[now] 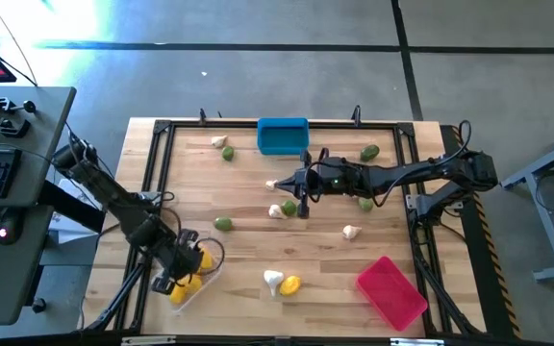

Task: Sort produce into baskets
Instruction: Put the lemon into the transparent bin

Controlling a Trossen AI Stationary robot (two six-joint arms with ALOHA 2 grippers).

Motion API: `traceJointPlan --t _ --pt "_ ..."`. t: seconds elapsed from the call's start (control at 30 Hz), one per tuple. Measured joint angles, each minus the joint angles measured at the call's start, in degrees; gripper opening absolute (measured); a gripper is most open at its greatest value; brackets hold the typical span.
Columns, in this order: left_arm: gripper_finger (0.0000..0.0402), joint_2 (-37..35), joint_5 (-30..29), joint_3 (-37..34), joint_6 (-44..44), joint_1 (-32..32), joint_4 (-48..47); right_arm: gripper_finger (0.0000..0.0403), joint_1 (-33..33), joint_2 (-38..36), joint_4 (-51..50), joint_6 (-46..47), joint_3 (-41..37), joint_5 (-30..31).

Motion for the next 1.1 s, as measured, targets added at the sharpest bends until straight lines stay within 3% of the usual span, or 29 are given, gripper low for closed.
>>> traceJointPlan --t 0.3,0.5,0.73,0.93,1.1 --pt "0.0002 -7.6 -0.7 -9.4 6.2 9.6 17.0 0.0 -0.1 0.0 11.8 4.1 -9.6 0.0" --pt "0.0001 -8.2 5.9 -13.3 14.7 19.3 24.6 0.0 -0.1 0.0 18.9 9.7 -16.4 0.4" --pt "0.0 -8.1 11.1 -19.0 23.3 31.3 38.1 0.0 -0.1 0.0 14.8 15.4 -18.4 0.6" --pt "0.0 -5.6 14.4 -25.3 24.0 39.1 58.9 0.0 -0.8 0.0 10.8 14.6 -18.4 -0.1" --pt "0.0 -2.2 14.2 -26.2 23.7 44.4 65.0 0.0 -3.5 0.0 9.7 14.3 -18.4 -3.5"
